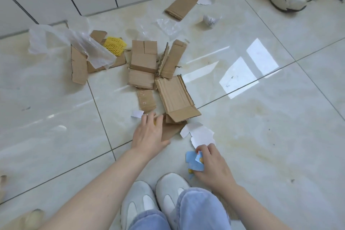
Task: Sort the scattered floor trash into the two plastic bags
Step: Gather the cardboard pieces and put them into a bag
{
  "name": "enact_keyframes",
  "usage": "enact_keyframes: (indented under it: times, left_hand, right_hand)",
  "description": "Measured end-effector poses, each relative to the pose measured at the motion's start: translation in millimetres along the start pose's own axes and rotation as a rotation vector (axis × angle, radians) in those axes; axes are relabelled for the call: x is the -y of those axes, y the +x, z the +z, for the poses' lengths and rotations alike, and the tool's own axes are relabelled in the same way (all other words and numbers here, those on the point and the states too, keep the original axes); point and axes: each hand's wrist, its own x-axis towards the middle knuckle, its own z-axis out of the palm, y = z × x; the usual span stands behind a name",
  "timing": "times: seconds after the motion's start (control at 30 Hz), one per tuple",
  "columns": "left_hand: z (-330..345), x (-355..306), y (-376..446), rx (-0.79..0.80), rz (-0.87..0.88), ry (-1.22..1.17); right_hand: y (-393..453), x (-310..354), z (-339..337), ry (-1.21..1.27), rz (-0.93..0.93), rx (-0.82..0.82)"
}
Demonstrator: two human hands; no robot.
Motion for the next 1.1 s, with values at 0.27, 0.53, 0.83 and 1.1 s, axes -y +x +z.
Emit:
enact_keyframes:
  times: [0.27,0.53,0.83,1.1]
  left_hand:
    - [1.9,-4.2,0.6,0.062,-0.053,0.053]
    - [-16.1,-5.3,-2.2,0.211,-0.1,0.081]
    - [-14.2,-12.3,-15.1,0.279,0.013,0.176]
    - [-11.5,-34.1,-31.4,0.223,0.092,0.123]
  right_hand:
    - [12.1,-3.5,-0.2,-0.001,-0.015,-0.01]
    - [24.0,-1.5,5.9,-0.196,0.035,-0.23]
    - [20.9,5.6,-14.7,-0.111,0.135,-0.007]
    - [37.2,6.9,-28.8,-0.131,0.286,0.103]
